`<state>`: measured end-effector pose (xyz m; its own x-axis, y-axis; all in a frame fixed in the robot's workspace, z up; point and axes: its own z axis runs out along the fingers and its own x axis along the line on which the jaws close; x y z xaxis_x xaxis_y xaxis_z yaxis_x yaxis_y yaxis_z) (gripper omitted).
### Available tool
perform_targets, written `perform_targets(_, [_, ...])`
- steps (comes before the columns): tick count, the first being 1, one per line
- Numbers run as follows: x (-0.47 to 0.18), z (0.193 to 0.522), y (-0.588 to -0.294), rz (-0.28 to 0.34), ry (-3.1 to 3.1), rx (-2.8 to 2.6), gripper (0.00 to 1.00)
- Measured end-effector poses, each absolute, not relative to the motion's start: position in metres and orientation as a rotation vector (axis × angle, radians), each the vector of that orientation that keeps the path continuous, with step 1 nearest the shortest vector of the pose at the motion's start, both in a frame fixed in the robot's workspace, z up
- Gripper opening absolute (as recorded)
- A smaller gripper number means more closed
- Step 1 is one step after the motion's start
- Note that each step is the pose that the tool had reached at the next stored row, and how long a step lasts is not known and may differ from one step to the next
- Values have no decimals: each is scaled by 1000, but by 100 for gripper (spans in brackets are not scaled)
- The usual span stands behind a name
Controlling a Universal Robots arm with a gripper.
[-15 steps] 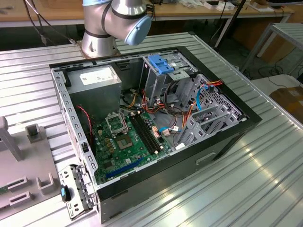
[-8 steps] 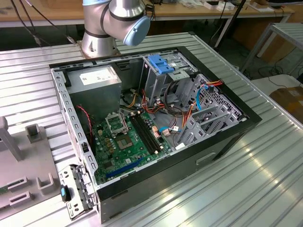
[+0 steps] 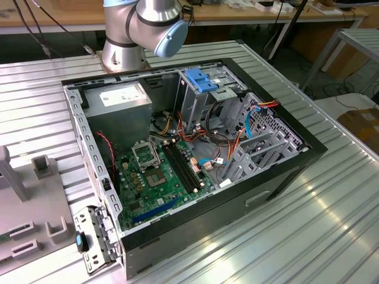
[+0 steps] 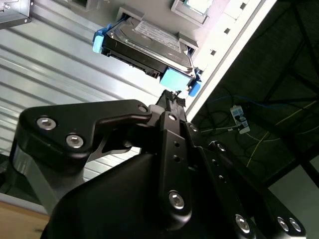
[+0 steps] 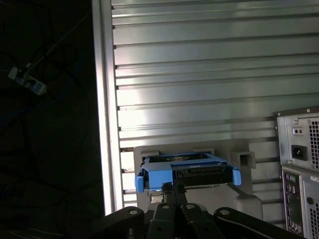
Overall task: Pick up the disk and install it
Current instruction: 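Pick up the disk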
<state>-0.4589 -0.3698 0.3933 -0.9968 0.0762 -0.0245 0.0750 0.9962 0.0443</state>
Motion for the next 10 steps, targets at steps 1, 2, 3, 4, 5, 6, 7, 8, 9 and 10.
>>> perform_targets(1, [-459, 393, -370, 68, 3113, 118, 11])
perform_targets(2, [-459, 393, -370, 68, 3113, 118, 11])
perform_targets(3, [-459, 393, -370, 68, 3112, 118, 11])
perform_targets(4, [-459, 393, -370, 68, 3113, 113, 11])
perform_targets(5, [-459, 393, -370, 68, 3114, 86, 11])
perform_targets(6, [-459, 393, -370, 69, 3115, 47, 11])
perform_targets(7, [-459, 393, -370, 69, 3116, 17, 11])
perform_targets(8, [-459, 393, -370, 69, 3117, -12, 11])
perform_targets(9, [-459, 393, -370, 70, 3117, -32, 11])
perform_targets(10, [-459, 393, -370, 70, 3117, -60, 11])
